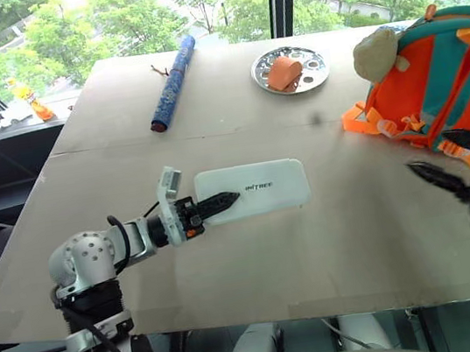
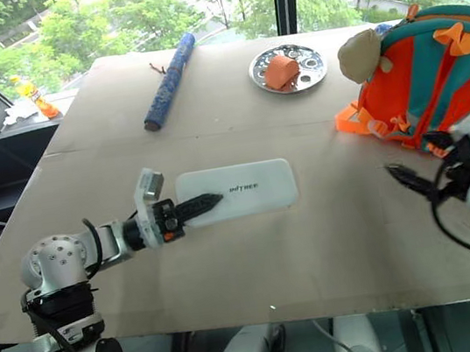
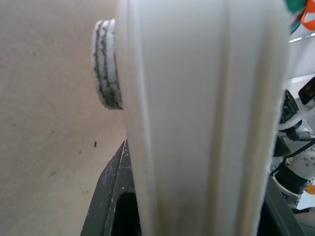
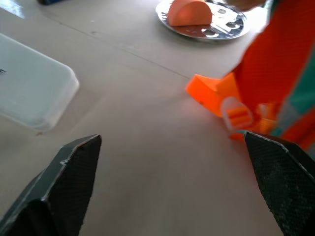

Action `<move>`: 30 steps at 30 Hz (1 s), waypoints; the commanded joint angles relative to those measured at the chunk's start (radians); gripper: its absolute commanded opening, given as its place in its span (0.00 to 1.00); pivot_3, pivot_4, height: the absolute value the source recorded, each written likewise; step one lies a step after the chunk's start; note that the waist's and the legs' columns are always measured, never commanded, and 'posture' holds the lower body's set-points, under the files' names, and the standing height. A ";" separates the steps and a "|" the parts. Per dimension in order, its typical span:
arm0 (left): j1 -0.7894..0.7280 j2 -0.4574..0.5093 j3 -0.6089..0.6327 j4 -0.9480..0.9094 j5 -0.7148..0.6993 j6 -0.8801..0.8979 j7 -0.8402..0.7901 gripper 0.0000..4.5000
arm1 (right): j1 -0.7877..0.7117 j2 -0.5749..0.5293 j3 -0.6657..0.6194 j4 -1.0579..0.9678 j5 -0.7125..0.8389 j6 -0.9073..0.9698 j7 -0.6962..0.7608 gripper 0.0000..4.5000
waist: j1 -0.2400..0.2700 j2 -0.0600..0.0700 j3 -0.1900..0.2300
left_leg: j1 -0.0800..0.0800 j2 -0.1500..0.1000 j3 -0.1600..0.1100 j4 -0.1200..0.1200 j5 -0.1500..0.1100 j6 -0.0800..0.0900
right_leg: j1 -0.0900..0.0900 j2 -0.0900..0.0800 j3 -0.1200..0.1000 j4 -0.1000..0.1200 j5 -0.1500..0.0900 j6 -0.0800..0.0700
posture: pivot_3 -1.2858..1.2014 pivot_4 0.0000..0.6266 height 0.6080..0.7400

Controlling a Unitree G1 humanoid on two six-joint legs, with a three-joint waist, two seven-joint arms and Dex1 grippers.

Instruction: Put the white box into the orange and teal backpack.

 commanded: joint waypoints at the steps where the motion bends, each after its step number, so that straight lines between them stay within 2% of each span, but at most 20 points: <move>1: -0.041 -0.019 0.052 -0.082 -0.085 0.002 0.017 0.23 | -0.047 -0.069 -0.056 0.073 0.009 0.059 -0.042 1.00 | 0.005 -0.001 0.000 | 0.000 0.000 0.001 0.000 0.000 0.000 | 0.000 0.000 0.000 0.000 0.000 0.000 | 0.52 0.24 0.93; 6: -0.045 -0.058 0.074 -0.114 -0.125 0.007 0.083 0.23 | -0.318 -0.091 0.142 0.394 -0.069 0.002 -0.119 1.00 | -0.001 -0.001 0.001 | 0.001 0.000 0.004 0.001 0.000 0.000 | 0.001 0.000 0.003 0.000 0.001 -0.001 | 0.52 0.24 0.93; 10: -0.035 -0.062 0.073 -0.132 -0.141 -0.002 0.115 0.23 | -0.529 -0.065 0.302 0.658 -0.149 -0.158 -0.077 1.00 | -0.005 -0.001 0.001 | 0.001 0.001 0.006 0.000 0.000 0.000 | -0.001 0.000 0.003 0.000 0.001 -0.001 | 0.52 0.24 0.93; 13: -0.032 -0.076 0.106 -0.150 -0.171 -0.013 0.157 0.23 | -0.640 -0.043 0.387 0.795 -0.187 -0.286 0.001 0.82 | -0.009 -0.002 0.002 | -0.001 0.001 0.007 0.000 0.000 0.000 | -0.002 0.000 0.003 -0.002 0.001 -0.001 | 0.52 0.24 0.93; 18: -0.007 -0.085 0.154 -0.167 -0.210 -0.055 0.219 0.23 | -0.681 -0.014 0.426 0.829 -0.167 -0.415 0.128 0.28 | -0.014 -0.002 0.002 | -0.009 0.001 0.003 0.002 0.000 0.000 | -0.007 0.000 0.000 -0.002 0.001 -0.001 | 0.52 0.24 0.93; 21: 0.003 -0.103 0.179 -0.174 -0.236 -0.102 0.255 0.23 | -0.699 0.017 0.408 0.804 -0.097 -0.407 0.190 0.00 | -0.020 -0.002 0.002 | -0.009 0.001 0.003 0.003 0.000 0.000 | -0.007 0.000 0.000 -0.002 0.001 -0.001 | 0.52 0.24 0.93; 26: -0.035 -0.122 0.244 -0.110 -0.337 -0.162 0.346 0.23 | -0.716 0.034 0.369 0.634 0.139 -0.268 0.299 0.00 | -0.023 -0.001 0.002 | -0.009 0.001 0.002 0.004 0.000 0.000 | -0.007 0.000 0.000 -0.001 0.002 -0.002 | 0.52 0.24 0.93; 30: -0.056 -0.106 0.247 -0.095 -0.377 -0.207 0.391 0.23 | -0.673 0.007 0.320 0.491 0.328 -0.130 0.316 0.00 | -0.020 -0.001 0.002 | -0.011 0.001 0.001 0.004 0.000 0.000 | -0.007 0.000 -0.001 -0.002 0.002 -0.002 | 0.52 0.24 0.93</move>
